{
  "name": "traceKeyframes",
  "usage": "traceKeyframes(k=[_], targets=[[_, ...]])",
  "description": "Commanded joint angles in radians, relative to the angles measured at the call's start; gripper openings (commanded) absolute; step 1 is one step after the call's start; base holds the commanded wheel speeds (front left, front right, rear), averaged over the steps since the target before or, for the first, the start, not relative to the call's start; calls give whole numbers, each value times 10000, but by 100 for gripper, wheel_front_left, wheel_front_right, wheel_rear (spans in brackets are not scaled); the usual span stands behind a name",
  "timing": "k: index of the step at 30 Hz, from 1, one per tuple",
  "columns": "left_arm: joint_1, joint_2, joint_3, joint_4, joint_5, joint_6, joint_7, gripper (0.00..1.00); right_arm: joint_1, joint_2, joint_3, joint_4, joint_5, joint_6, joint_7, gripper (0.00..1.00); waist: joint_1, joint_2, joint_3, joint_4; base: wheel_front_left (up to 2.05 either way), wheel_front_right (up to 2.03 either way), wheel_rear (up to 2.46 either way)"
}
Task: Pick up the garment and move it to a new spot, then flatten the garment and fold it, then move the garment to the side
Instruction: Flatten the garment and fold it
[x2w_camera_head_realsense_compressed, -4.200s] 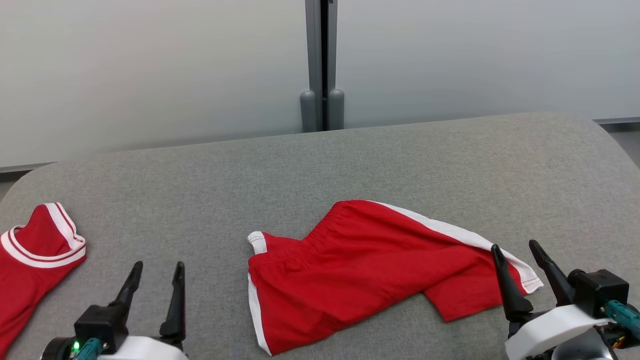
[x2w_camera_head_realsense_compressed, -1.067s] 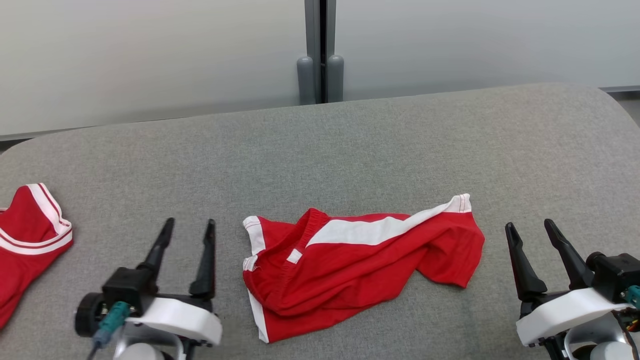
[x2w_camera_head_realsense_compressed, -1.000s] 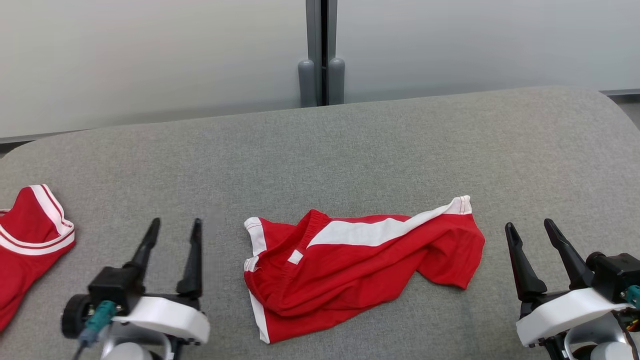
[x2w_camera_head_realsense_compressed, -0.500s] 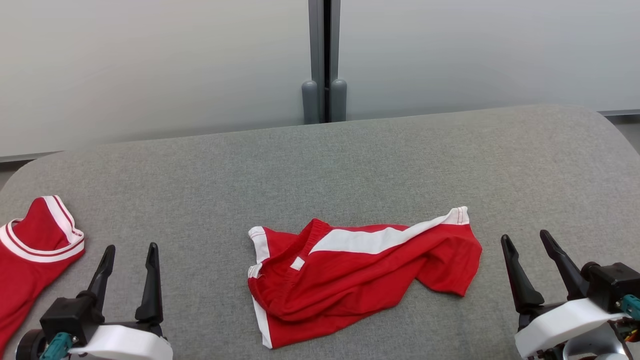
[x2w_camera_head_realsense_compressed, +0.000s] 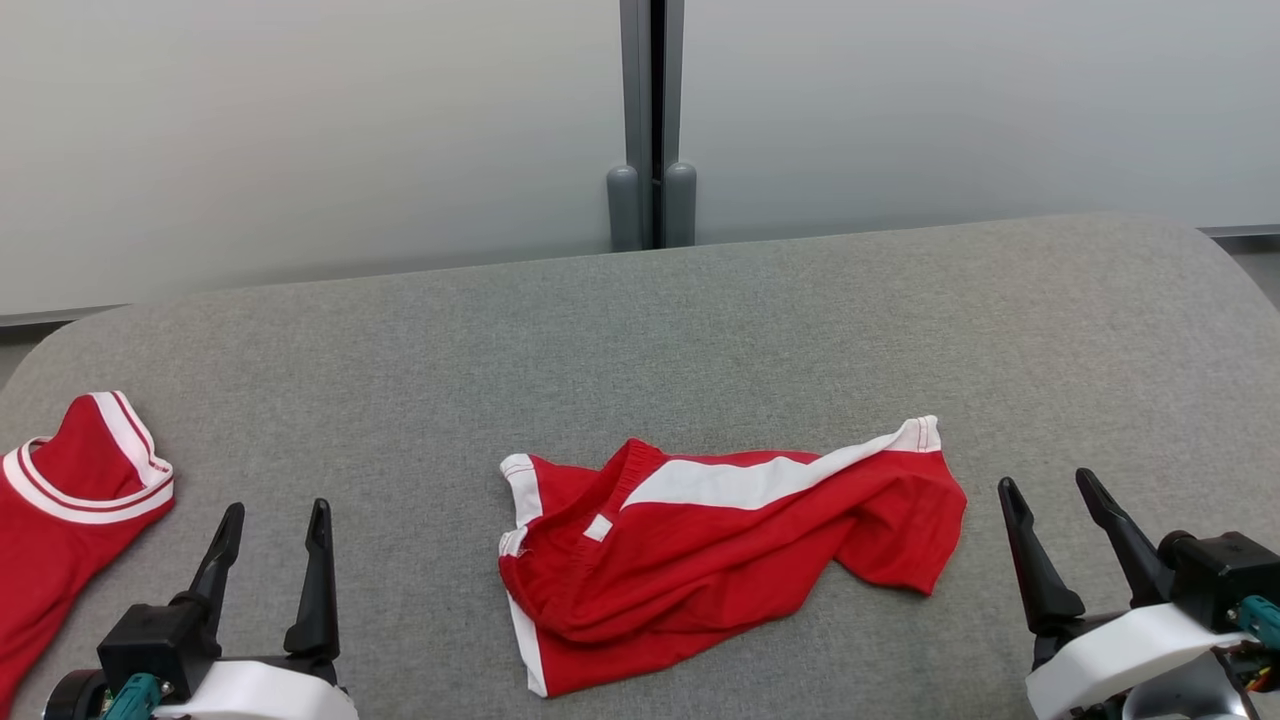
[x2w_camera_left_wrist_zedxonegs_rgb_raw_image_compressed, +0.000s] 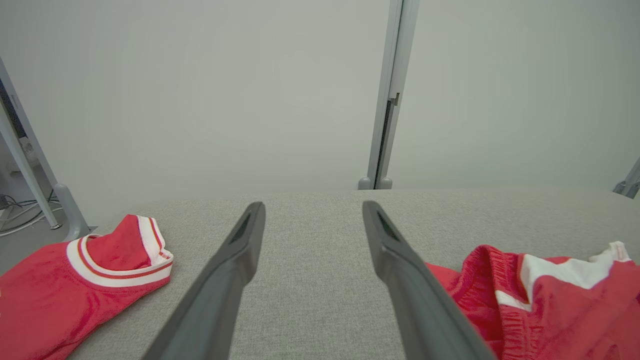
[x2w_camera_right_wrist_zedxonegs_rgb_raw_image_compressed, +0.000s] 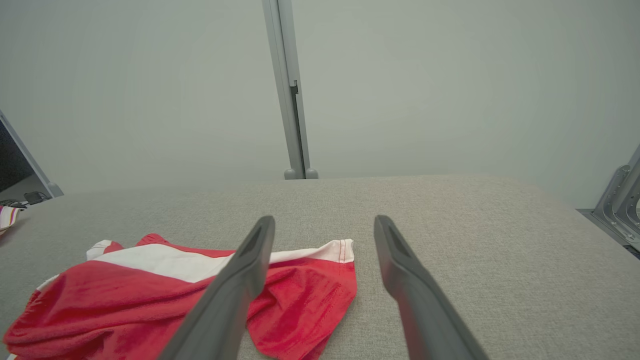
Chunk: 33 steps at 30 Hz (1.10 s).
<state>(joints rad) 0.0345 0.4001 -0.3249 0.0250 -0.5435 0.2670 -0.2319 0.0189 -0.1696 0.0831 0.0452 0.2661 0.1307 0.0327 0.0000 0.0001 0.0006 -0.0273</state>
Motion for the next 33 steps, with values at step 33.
traceKeyframes(k=[33], targets=[[-4825,-2599,-2926,4832,-91,-2417,2054,100,-920,-141,355,209,318,1,-323,100,0,-1,1719,-508,0,0,0]])
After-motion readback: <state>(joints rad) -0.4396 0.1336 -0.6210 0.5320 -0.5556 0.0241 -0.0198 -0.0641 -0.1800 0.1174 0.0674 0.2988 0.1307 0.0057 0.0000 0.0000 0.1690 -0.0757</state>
